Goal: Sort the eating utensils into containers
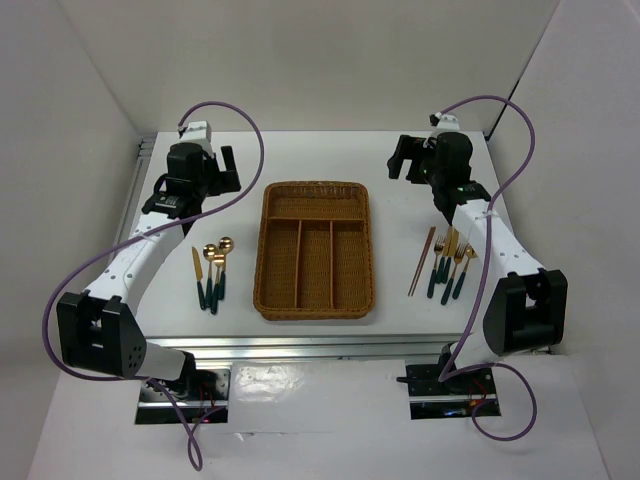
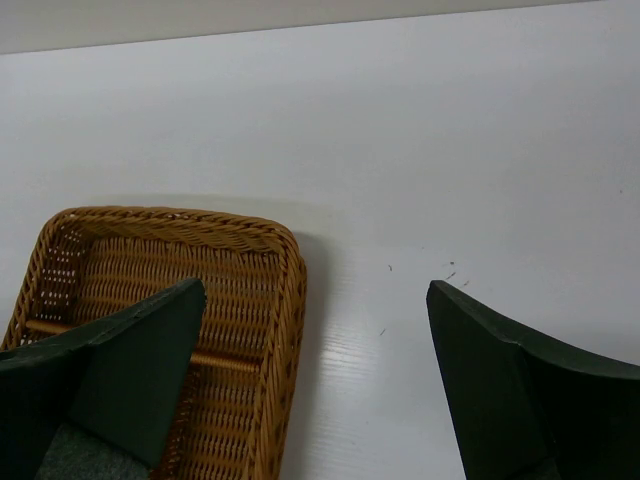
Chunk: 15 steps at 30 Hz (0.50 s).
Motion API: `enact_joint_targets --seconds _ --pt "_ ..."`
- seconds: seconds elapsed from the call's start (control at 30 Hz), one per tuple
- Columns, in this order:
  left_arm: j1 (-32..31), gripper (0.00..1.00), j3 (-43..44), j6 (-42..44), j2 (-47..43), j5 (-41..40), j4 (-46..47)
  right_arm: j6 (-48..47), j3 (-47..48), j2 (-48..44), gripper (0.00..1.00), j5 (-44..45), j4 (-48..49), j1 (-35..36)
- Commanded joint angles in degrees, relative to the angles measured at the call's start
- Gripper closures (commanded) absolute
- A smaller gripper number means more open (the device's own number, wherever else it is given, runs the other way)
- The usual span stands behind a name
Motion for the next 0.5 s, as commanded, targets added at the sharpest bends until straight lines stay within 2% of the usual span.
enact_joint_targets --seconds 0.0,0.23,0.47 --pt "0.3 0.00 0.4 -1.2 -0.8 -0.2 1.5 0.0 1.2 -0.1 0.00 -0.4 1.1 -0.3" --pt "0.3 0.00 -0.1 -4.6 -0.8 -0.2 -2.3 -0.5 1.2 0.4 0.00 -3.0 1.1 -0.3" --pt "0.3 0.00 -2.7 -7.9 -3.5 -4.3 -7.3 -0.5 1.2 1.0 0.00 -4.7 1.1 -0.3"
